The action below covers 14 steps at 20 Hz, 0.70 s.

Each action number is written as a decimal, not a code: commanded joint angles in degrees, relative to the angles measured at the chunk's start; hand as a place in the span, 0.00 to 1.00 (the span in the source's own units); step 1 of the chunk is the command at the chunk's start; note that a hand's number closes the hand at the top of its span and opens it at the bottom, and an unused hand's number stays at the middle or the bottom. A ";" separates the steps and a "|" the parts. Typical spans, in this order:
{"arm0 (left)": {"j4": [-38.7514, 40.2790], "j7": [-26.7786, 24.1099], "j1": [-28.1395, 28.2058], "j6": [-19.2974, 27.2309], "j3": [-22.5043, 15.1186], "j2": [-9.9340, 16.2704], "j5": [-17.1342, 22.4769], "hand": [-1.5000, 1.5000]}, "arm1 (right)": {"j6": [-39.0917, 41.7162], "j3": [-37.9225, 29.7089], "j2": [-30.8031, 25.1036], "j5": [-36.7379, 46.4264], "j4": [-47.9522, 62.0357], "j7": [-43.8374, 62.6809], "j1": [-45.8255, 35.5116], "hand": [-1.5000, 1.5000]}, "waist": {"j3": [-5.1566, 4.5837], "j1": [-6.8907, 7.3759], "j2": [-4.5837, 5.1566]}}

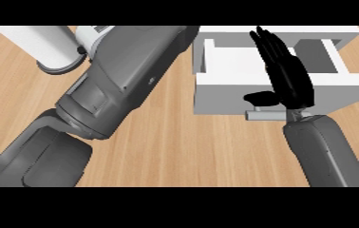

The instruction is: Pick up the can, place it into the drawer and close the drawer

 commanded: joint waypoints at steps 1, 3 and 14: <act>-0.37 1.41 0.27 -0.89 0.59 2.79 -0.55 0.00 | -7.26 1.14 3.88 5.20 12.13 -1.86 -4.61 0.00 | 0.01 0.92 -0.10; -0.94 3.17 -0.54 0.20 0.10 3.13 -1.43 0.00 | -7.90 -1.55 2.89 3.83 18.01 -4.45 -8.36 0.00 | 0.01 1.20 -0.30; -7.59 4.29 7.48 -1.37 -0.85 6.03 -3.37 0.00 | -25.64 -7.65 5.05 9.68 41.19 -4.91 -22.57 0.00 | -0.02 3.00 -0.50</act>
